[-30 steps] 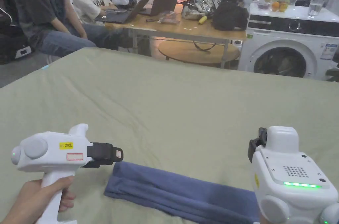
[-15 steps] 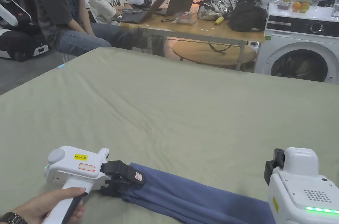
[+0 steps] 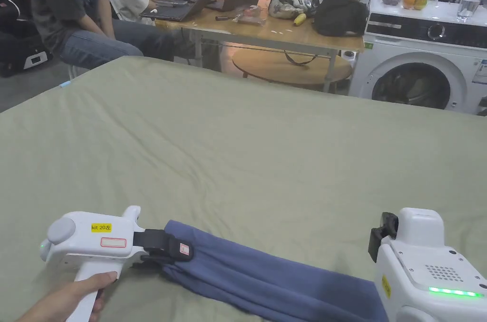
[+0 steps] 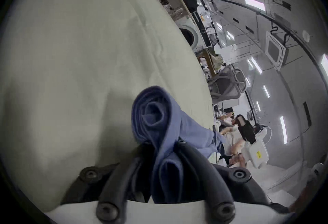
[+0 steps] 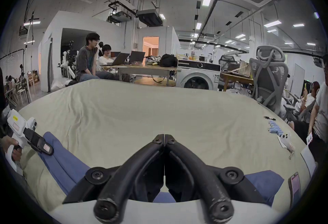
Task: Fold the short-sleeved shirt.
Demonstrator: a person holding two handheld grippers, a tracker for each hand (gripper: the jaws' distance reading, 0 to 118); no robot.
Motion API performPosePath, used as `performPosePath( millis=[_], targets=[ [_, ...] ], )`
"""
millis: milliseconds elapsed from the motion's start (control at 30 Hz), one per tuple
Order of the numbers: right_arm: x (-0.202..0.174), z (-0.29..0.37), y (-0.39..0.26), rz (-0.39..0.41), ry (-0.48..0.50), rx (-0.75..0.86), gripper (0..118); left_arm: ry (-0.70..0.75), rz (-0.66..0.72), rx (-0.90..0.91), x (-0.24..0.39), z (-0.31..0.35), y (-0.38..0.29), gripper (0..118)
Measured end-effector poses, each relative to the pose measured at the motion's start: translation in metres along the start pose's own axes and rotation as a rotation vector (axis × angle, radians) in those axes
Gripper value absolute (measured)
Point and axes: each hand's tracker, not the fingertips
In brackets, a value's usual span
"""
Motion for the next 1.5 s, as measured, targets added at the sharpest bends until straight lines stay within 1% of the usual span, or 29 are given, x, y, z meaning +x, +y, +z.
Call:
performPosePath(
  millis=[167, 200, 233, 267, 433, 467, 533, 600, 633, 667, 800, 867, 933, 1067, 1133, 1200, 1333, 1367, 1400, 1433, 1467, 1500],
  targets=[
    [0.005, 0.001, 0.003, 0.003, 0.001, 0.001, 0, 0.002, -0.067, 0.047, 0.006, 0.025, 0.012, 6],
    [0.006, 0.001, 0.003, 0.002, 0.0, 0.002, 0, 0.017, -0.083, 0.055, 0.008, 0.031, 0.015, 6],
    [0.007, 0.001, 0.004, 0.002, 0.0, 0.002, 0, 0.025, -0.092, 0.06, 0.03, 0.036, 0.001, 6],
    [0.008, 0.002, 0.004, 0.002, 0.0, 0.001, 0, 0.038, -0.103, 0.073, 0.038, 0.043, 0.0, 6],
    [0.014, 0.005, 0.007, -0.004, 0.001, 0.004, 0, 0.114, -0.124, 0.12, 0.044, 0.077, 0.01, 6],
    [0.015, 0.006, 0.008, -0.002, 0.001, 0.007, 0, 0.121, -0.122, 0.12, 0.046, 0.081, 0.011, 6],
    [0.016, 0.008, 0.01, 0.003, -0.001, 0.016, 0, 0.183, -0.123, 0.114, 0.058, 0.077, 0.004, 6],
    [0.019, 0.01, 0.013, -0.005, -0.001, 0.022, 0, 0.195, -0.138, 0.104, 0.071, 0.072, 0.003, 6],
    [0.021, 0.011, 0.014, -0.01, 0.0, 0.024, 0, 0.195, -0.15, 0.096, 0.095, 0.064, -0.01, 6],
    [0.022, 0.012, 0.015, -0.012, 0.0, 0.026, 0, 0.194, -0.159, 0.088, 0.105, 0.06, -0.013, 6],
    [0.029, 0.018, 0.019, -0.022, -0.007, 0.037, 0, 0.091, -0.182, 0.032, 0.152, 0.035, -0.025, 6],
    [0.032, 0.021, 0.019, -0.02, -0.013, 0.04, 0, 0.046, -0.17, -0.004, 0.171, 0.015, -0.031, 6],
    [0.036, 0.025, 0.019, -0.022, -0.015, 0.042, 0, 0.034, -0.172, -0.051, 0.189, -0.007, -0.036, 6],
    [0.043, 0.03, 0.018, -0.018, -0.03, 0.043, 0, 0.055, -0.215, -0.141, 0.212, -0.062, -0.05, 6],
    [0.047, 0.032, 0.016, -0.021, -0.038, 0.036, 0, 0.094, -0.215, -0.19, 0.218, -0.095, -0.059, 6],
    [0.052, 0.033, 0.014, -0.024, -0.049, 0.031, 0, 0.132, -0.209, -0.21, 0.203, -0.126, -0.052, 6],
    [0.061, 0.035, 0.009, -0.024, -0.069, 0.016, 0, 0.252, -0.202, -0.279, 0.193, -0.17, -0.065, 7],
    [0.063, 0.036, 0.009, -0.024, -0.073, 0.013, 0, 0.284, -0.207, -0.29, 0.19, -0.176, -0.067, 9],
    [0.065, 0.036, 0.008, -0.024, -0.078, 0.011, 0, 0.298, -0.222, -0.302, 0.188, -0.182, -0.069, 16],
    [0.067, 0.037, 0.007, -0.025, -0.082, 0.01, 0, 0.29, -0.22, -0.303, 0.186, -0.185, -0.072, 28],
    [0.069, 0.038, 0.006, -0.025, -0.085, 0.009, 0, 0.275, -0.205, -0.305, 0.184, -0.185, -0.073, 28],
    [0.07, 0.038, 0.006, -0.025, -0.088, 0.008, 0, 0.228, -0.173, -0.302, 0.183, -0.183, -0.073, 31]
  ],
)
